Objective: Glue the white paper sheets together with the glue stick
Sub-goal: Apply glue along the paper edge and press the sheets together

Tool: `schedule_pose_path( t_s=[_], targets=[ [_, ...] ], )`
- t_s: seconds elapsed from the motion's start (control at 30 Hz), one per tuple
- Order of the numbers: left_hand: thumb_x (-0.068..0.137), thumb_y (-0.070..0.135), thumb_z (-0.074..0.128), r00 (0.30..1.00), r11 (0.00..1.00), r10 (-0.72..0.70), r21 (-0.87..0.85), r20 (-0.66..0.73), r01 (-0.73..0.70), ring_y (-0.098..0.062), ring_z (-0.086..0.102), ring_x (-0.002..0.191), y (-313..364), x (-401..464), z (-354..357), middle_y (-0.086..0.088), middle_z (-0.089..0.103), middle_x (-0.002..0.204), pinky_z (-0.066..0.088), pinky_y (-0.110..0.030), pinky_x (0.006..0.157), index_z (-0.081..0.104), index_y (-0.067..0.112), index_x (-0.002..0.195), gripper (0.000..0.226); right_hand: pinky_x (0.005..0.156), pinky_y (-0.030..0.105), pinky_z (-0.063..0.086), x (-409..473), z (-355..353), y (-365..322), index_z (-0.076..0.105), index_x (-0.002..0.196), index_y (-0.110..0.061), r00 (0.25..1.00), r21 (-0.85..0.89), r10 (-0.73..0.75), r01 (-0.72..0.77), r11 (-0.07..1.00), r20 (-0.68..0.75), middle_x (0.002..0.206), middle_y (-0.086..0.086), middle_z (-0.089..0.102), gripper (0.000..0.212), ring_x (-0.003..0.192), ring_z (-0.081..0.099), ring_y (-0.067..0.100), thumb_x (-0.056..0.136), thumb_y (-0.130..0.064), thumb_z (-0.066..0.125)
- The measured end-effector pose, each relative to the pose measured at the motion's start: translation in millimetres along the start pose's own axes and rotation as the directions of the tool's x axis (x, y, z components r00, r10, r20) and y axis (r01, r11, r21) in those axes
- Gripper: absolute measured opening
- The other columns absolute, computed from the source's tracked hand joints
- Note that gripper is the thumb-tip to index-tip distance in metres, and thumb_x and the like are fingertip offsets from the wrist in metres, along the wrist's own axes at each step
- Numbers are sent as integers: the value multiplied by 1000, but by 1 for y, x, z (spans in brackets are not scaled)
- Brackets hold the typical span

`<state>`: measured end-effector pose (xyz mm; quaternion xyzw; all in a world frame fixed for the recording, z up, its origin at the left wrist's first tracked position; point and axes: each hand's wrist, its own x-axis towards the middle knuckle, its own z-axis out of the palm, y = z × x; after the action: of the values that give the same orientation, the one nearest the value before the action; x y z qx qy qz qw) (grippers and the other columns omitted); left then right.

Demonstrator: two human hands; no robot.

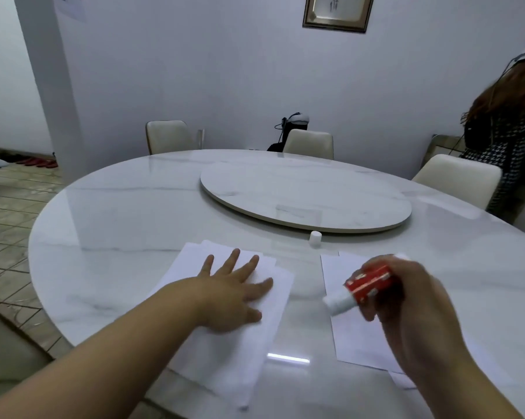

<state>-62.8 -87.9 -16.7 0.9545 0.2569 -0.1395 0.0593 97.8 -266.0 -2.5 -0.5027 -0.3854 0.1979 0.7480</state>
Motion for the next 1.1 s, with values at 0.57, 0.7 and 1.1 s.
schedule_pose_path(
  t_s=[0.57, 0.7, 1.1],
  targets=[
    [97, 37, 17, 956, 987, -52, -159, -288, 5, -7, -10, 144, 18, -4, 34, 11, -9, 158, -10, -33, 114, 0, 33, 148, 54, 79, 50, 53, 50, 32, 32, 58, 87, -29, 963, -606, 39, 137, 783, 268, 83, -7, 73, 13, 82, 65, 27, 84, -37, 48],
    [97, 38, 17, 953, 987, -56, -162, -299, 7, -7, -11, 144, 16, -3, 36, 11, -9, 158, -11, -32, 113, -1, 34, 148, 54, 80, 33, 52, 53, 33, 45, 57, 92, -30, 931, -655, 98, 170, 736, 352, 88, -12, 72, 8, 84, 64, 5, 90, -31, 49],
    [97, 37, 17, 956, 985, -60, -170, -288, 11, -7, -12, 143, 17, -2, 36, 10, -11, 158, -11, -32, 114, -3, 32, 148, 55, 49, 32, 47, 14, 4, 6, 63, 71, -12, 880, -460, 134, 104, 882, 456, 66, 16, 68, 18, 55, 58, 29, 76, -27, 55]
  ],
)
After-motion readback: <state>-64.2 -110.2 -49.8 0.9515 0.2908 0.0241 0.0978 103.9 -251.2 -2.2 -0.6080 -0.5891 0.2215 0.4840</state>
